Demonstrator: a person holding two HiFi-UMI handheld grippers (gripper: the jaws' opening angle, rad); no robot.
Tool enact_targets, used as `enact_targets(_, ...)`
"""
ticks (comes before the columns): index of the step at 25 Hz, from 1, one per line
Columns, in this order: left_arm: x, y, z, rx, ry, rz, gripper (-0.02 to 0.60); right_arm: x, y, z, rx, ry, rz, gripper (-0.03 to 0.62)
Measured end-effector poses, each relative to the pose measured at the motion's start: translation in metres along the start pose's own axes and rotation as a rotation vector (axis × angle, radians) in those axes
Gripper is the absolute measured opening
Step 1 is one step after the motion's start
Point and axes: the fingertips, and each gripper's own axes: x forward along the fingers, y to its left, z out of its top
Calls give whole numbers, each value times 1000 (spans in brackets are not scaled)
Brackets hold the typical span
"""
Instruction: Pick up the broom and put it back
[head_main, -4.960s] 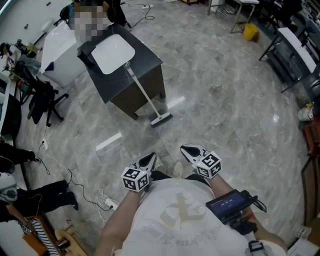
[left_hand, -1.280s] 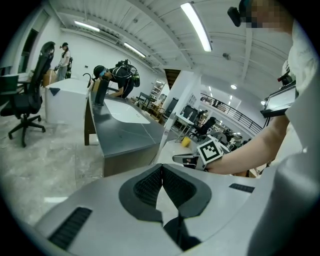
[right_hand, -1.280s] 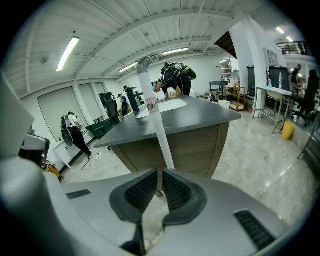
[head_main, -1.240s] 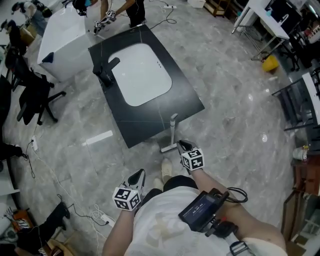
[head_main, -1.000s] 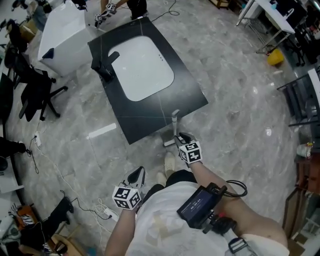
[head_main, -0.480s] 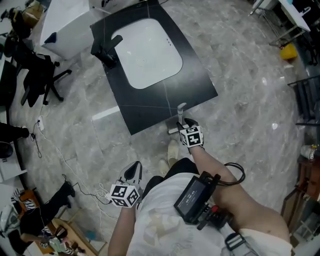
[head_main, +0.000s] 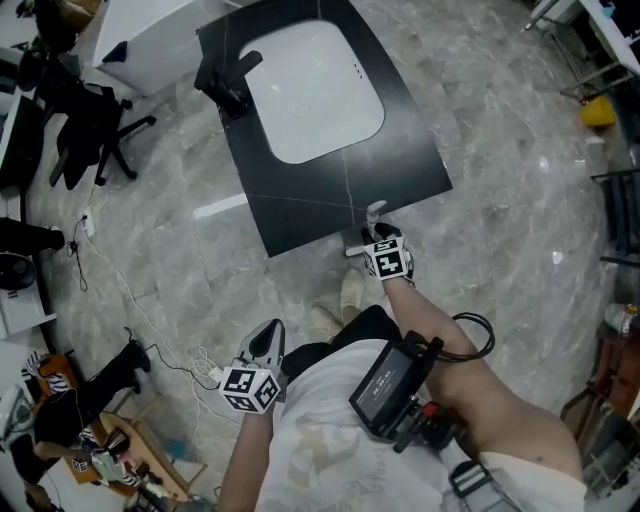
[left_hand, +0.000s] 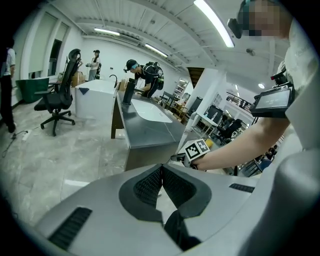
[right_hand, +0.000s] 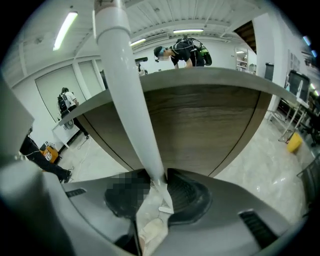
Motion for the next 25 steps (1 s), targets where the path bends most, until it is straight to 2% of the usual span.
enact_targets(6,1,6,11,2,-26,0,12,-2,-1,1,-36,17,-23,105)
enact_targets(11,3,5,9,3,-36,-34,12,-17,7,-13,-130,54,-19,98)
enact_targets(19,-1,15,10,57,-24,-126,12,-44,21,-39,-115,46,-37,97)
enact_targets(25,-12,38,9,57,-27,-160,12,-64,38,-35,-69,-22,-65,95)
